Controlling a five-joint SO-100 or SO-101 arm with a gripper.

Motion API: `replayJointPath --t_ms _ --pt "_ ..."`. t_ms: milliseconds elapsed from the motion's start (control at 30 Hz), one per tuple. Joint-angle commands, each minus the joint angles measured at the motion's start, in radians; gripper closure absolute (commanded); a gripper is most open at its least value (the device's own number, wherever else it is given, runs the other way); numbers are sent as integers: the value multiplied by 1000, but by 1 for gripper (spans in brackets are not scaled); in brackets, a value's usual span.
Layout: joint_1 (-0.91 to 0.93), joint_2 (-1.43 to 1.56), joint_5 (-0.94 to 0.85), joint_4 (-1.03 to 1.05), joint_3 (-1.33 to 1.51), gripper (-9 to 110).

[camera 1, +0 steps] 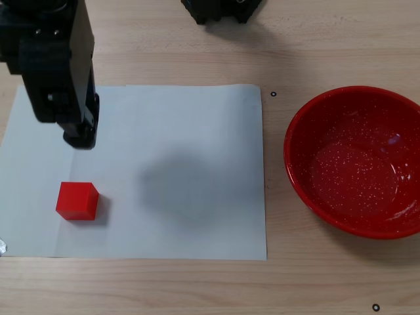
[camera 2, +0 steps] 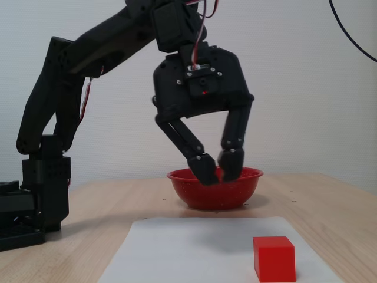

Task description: Grasp the red cube and put it in the red bowl.

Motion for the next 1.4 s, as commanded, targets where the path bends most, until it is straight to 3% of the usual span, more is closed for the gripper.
replayJointPath --t_ms 0,700,1033,1367 --pt "-18 32 11 20 -126 98" --pt "-49 -224 32 57 -408 92" --pt "-52 -285 -5 94 -466 61" --pt "-23 -347 -38 69 -511 46"
